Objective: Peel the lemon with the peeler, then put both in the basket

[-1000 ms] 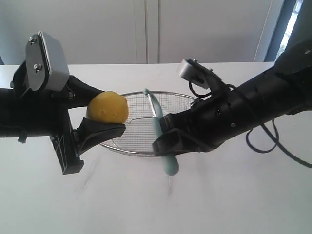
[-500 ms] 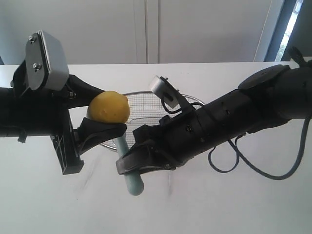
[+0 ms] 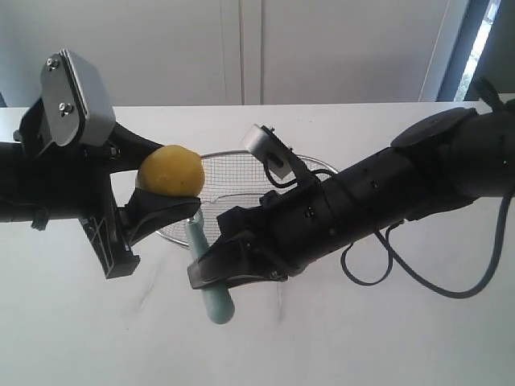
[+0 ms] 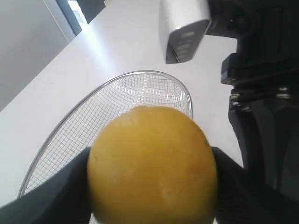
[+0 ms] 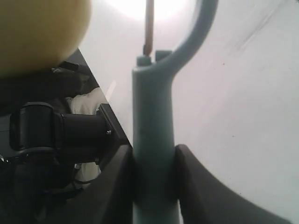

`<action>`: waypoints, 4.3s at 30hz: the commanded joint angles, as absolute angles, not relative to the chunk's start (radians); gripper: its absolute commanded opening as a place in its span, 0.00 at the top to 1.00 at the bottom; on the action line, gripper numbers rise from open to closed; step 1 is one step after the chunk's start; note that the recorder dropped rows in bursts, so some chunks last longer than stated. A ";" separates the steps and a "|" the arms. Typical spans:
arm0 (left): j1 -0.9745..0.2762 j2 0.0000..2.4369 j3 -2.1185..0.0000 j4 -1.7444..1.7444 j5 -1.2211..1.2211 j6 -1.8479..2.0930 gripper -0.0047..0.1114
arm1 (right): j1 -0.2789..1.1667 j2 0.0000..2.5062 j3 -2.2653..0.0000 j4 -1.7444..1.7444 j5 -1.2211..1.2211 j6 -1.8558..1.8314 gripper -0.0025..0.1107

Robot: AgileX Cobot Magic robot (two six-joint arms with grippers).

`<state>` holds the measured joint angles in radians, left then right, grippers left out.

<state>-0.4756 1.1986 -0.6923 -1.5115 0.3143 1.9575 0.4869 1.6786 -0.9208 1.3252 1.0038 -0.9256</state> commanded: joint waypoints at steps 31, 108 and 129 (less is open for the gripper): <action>-0.482 1.188 -0.699 -1.537 0.334 2.116 0.96 | 0.297 1.158 -0.916 0.875 1.007 -0.614 0.98; -0.482 1.233 -0.699 -1.537 0.335 2.116 0.96 | 0.493 1.629 -0.916 1.250 0.961 -0.784 0.98; -0.482 1.233 -0.699 -1.537 0.332 2.116 0.96 | 0.447 1.514 -0.916 1.198 0.964 -0.779 0.98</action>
